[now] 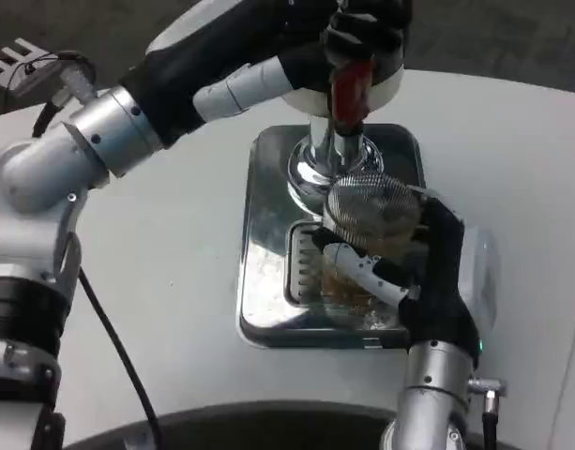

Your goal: Grasp the cup under the faucet to collect the drink, then remove the cup.

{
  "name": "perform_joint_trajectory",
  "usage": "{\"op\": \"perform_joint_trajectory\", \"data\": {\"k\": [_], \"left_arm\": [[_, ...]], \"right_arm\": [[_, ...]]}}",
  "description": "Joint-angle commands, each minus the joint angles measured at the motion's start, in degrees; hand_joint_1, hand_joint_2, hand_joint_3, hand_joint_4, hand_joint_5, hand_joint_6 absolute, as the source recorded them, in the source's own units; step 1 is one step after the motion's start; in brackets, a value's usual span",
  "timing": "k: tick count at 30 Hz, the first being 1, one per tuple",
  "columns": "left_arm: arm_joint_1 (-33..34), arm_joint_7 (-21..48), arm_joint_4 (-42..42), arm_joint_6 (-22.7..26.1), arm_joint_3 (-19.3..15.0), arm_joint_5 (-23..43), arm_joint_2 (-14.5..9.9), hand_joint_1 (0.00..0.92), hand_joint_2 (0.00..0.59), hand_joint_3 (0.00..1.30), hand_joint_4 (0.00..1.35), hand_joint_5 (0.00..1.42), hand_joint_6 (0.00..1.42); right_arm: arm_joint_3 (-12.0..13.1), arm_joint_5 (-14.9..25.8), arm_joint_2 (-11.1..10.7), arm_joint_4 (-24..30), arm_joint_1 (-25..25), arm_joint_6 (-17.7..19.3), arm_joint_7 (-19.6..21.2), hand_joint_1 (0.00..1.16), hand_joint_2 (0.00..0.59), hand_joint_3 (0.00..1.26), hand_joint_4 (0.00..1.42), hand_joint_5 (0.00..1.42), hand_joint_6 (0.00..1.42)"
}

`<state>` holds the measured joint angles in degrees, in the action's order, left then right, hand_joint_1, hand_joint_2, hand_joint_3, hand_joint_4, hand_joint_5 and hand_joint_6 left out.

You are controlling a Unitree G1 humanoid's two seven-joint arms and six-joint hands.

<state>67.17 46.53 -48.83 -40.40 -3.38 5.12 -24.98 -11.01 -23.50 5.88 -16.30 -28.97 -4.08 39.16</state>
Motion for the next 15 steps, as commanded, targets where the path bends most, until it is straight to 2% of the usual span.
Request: {"op": "perform_joint_trajectory", "data": {"k": [1, 4, 15], "left_arm": [[-1.63, 0.01, 1.41, 0.38, -1.46, 2.15, -2.13, 0.000, 0.010, 0.33, 0.32, 0.41, 0.30], [-2.13, -0.15, 2.01, 0.59, -1.85, 2.72, -2.47, 0.000, 0.012, 0.33, 0.32, 0.41, 0.30], [-4.97, -1.22, 4.11, 1.87, -3.60, 4.04, -4.12, 0.000, 0.013, 0.33, 0.33, 0.41, 0.31]], "right_arm": [[0.18, -1.02, 1.14, 3.11, 2.58, -0.77, -0.44, 0.87, 0.168, 0.81, 0.94, 1.08, 0.78], [0.22, -1.83, 0.38, 6.16, 4.18, -1.68, -1.48, 0.88, 0.163, 0.82, 0.96, 1.10, 0.80], [1.61, -3.68, -0.07, 15.95, 10.16, -4.43, -5.41, 0.88, 0.163, 0.85, 0.99, 1.13, 0.87]]}}
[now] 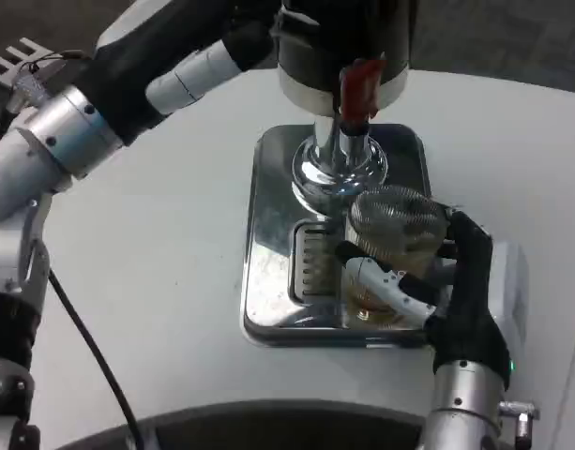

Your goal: Grasp the cup under the faucet to collect the drink, then remove the cup.

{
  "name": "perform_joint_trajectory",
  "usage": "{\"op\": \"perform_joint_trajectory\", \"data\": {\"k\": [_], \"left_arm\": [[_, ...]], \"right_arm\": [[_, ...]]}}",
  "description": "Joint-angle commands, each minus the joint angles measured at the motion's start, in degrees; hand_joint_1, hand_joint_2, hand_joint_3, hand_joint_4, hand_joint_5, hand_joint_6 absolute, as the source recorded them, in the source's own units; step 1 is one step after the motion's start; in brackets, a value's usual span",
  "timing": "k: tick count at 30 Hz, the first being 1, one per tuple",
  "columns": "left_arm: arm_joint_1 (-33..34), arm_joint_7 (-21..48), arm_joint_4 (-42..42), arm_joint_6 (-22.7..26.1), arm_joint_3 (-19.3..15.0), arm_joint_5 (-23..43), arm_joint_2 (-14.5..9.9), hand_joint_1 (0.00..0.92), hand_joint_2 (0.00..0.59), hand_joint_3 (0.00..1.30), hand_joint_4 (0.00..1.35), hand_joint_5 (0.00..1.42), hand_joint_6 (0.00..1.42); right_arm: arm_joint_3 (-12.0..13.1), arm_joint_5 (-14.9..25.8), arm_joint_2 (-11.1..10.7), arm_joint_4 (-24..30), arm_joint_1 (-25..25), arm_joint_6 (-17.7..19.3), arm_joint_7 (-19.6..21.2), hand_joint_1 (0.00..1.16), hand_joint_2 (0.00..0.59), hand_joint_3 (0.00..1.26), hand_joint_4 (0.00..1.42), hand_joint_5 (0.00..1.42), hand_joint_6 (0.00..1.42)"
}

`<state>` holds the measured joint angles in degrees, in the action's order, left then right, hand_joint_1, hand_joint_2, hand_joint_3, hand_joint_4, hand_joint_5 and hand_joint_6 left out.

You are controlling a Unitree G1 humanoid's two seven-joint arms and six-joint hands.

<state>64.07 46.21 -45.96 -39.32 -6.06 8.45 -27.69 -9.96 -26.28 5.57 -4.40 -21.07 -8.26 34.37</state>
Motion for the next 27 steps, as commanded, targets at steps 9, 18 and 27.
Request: {"op": "perform_joint_trajectory", "data": {"k": [9, 18, 27], "left_arm": [[-6.73, -2.27, 4.41, 3.10, -3.53, 1.84, -3.56, 0.000, 0.014, 0.34, 0.33, 0.41, 0.31], [-15.02, -4.91, 9.91, 5.94, -5.35, 2.46, -5.22, 0.000, 0.014, 0.34, 0.33, 0.41, 0.32], [-24.73, -8.54, 15.07, 7.49, -5.50, 0.78, -6.27, 0.000, 0.014, 0.34, 0.33, 0.41, 0.32]], "right_arm": [[0.66, -2.53, -0.97, 11.56, 6.90, -2.01, -3.91, 0.88, 0.163, 0.86, 1.01, 1.16, 0.93], [0.71, -4.14, -1.92, 19.39, 10.87, -4.08, -8.29, 0.88, 0.155, 0.89, 1.03, 1.18, 0.96], [-0.41, -6.04, -2.05, 26.46, 15.21, -6.07, -12.71, 0.89, 0.147, 0.92, 1.06, 1.22, 1.01]]}}
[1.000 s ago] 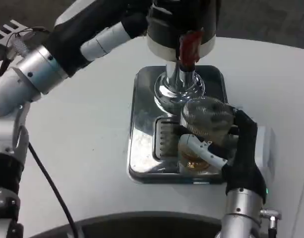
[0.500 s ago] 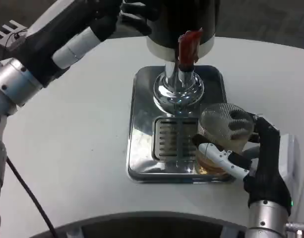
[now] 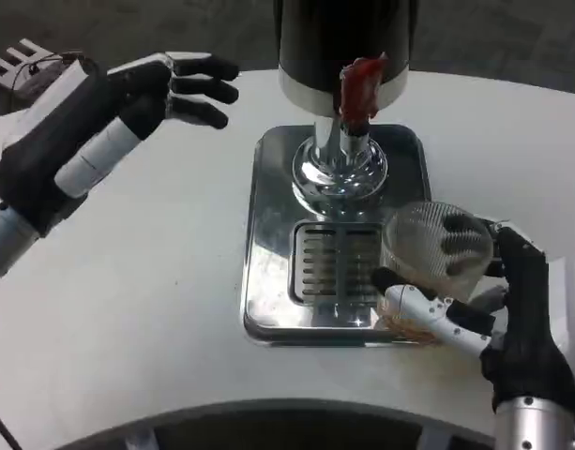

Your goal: Grasp the cup under the faucet to collect the drink, then remove the cup.

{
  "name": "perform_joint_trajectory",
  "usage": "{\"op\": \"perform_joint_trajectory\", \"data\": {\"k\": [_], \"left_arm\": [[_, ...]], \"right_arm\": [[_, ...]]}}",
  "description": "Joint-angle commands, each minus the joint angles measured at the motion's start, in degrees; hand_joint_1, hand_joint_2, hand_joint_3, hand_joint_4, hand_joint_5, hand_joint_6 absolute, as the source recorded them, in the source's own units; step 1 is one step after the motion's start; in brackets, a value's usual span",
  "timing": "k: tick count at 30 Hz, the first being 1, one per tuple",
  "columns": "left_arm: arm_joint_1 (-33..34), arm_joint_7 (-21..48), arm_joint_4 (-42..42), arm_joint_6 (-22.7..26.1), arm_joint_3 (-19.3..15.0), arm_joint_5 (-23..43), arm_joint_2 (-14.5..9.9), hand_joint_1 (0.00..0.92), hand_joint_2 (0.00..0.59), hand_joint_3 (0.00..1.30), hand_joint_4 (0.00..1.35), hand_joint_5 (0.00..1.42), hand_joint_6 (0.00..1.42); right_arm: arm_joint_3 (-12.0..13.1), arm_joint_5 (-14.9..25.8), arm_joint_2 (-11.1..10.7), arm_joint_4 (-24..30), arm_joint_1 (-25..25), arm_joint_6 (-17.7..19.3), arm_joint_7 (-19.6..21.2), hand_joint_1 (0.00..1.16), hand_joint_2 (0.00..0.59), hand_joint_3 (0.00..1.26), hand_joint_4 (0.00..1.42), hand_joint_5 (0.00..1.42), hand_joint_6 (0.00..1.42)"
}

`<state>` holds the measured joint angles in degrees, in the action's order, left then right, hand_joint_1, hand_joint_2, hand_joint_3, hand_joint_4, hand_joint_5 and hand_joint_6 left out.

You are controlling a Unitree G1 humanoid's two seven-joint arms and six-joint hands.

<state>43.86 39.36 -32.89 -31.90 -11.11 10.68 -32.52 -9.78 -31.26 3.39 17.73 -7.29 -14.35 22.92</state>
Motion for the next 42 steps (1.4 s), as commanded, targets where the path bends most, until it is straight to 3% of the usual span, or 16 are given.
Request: {"op": "perform_joint_trajectory", "data": {"k": [1, 16, 28, 42], "left_arm": [[-5.38, -2.04, 2.44, 0.09, -0.31, -1.69, -1.57, 0.000, 0.014, 0.34, 0.33, 0.41, 0.32], [-14.98, -5.51, 6.46, -2.72, 3.31, -9.31, -1.74, 0.000, 0.025, 0.29, 0.25, 0.34, 0.28], [-19.34, -7.74, 14.55, -3.31, 5.50, -14.65, -3.83, 0.000, 0.046, 0.18, 0.08, 0.16, 0.20], [-29.50, -11.84, 29.61, -2.15, 3.96, -18.11, -5.43, 0.000, 0.053, 0.06, 0.00, 0.01, 0.13]], "right_arm": [[-0.74, -1.38, 0.09, 5.12, 1.83, -0.13, -1.74, 0.89, 0.147, 0.92, 1.06, 1.22, 1.01], [-4.53, -3.36, 1.25, 11.72, 4.28, -2.00, -6.22, 0.90, 0.148, 0.94, 1.07, 1.24, 1.05], [-5.05, -2.44, -0.09, 15.46, 6.35, -1.95, -11.46, 0.90, 0.148, 0.95, 1.08, 1.25, 1.07], [-4.55, -1.11, -1.52, 18.52, 6.36, -2.36, -17.76, 0.90, 0.148, 0.96, 1.10, 1.26, 1.08]]}}
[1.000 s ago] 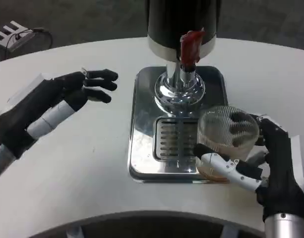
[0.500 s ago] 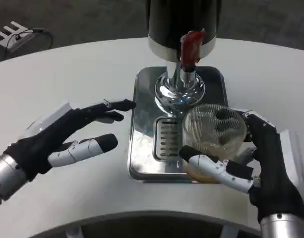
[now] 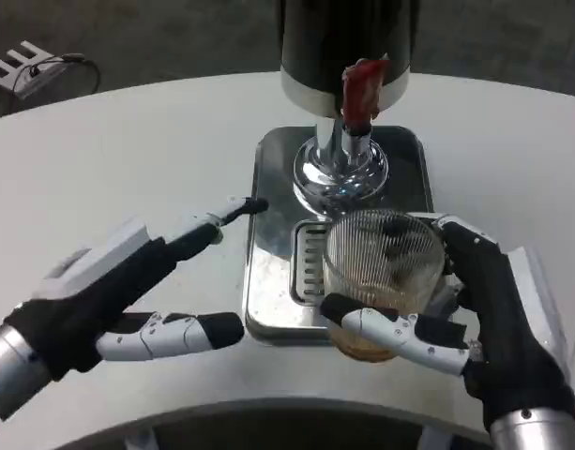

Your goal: Grasp the cup under the faucet to collect the drink, then remove the cup.

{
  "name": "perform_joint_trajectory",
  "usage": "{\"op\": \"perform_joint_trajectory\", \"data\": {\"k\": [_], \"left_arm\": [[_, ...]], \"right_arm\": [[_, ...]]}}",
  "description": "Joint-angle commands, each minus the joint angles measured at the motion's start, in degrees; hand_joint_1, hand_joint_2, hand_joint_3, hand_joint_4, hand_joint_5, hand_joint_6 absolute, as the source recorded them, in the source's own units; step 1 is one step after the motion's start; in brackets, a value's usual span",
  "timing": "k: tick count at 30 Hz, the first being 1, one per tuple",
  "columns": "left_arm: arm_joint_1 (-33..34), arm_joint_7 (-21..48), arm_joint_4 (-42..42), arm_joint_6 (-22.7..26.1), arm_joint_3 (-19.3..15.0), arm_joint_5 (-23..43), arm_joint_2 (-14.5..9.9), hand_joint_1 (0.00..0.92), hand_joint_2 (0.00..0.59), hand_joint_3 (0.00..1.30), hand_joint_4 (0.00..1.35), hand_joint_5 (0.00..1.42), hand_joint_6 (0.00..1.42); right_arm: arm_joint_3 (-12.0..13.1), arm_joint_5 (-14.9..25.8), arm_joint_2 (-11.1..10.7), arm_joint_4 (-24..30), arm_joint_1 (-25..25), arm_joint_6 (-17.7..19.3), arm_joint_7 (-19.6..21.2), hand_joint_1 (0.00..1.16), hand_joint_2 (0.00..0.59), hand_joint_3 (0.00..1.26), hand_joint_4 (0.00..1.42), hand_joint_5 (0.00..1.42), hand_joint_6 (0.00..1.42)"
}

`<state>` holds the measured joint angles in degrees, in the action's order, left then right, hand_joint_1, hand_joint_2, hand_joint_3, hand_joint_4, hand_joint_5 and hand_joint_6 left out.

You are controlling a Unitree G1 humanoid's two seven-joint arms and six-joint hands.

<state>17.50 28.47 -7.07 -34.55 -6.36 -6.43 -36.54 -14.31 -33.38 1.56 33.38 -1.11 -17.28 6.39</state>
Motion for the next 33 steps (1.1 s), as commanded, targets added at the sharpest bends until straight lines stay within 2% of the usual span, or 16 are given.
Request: {"op": "perform_joint_trajectory", "data": {"k": [1, 6, 17, 25, 33], "left_arm": [[-3.56, -1.05, 4.45, 0.69, -0.80, -1.07, -1.52, 0.000, 0.054, 0.06, 0.00, 0.01, 0.13], [-7.46, -1.10, 9.23, 1.90, -1.52, -1.56, -1.93, 0.000, 0.058, 0.01, 0.00, 0.00, 0.07], [-13.90, -0.42, 16.65, 5.40, -3.00, -2.53, -3.08, 0.000, 0.059, 0.00, 0.00, 0.00, 0.01], [-16.16, -0.32, 18.26, 5.45, -3.58, -2.21, -4.12, 0.000, 0.059, 0.00, 0.00, 0.00, 0.01], [-18.66, -0.61, 21.39, 5.23, -4.49, -5.05, -4.73, 0.000, 0.059, 0.00, 0.00, 0.00, 0.00]], "right_arm": [[-0.09, 0.61, -0.01, 3.22, 0.30, 0.72, -1.52, 0.90, 0.148, 0.96, 1.10, 1.26, 1.09], [-0.24, 0.60, -0.37, 5.57, 2.17, 0.69, -3.30, 0.90, 0.148, 0.96, 1.10, 1.26, 1.09], [-0.72, -0.25, -1.00, 9.69, 5.47, 0.61, -5.67, 0.90, 0.148, 0.96, 1.10, 1.27, 1.09], [-1.39, -1.22, -0.62, 12.05, 8.26, 0.14, -5.99, 0.90, 0.148, 0.96, 1.10, 1.27, 1.09], [-2.09, -1.69, -0.62, 13.47, 9.69, -0.01, -6.53, 0.90, 0.148, 0.96, 1.10, 1.27, 1.09]]}}
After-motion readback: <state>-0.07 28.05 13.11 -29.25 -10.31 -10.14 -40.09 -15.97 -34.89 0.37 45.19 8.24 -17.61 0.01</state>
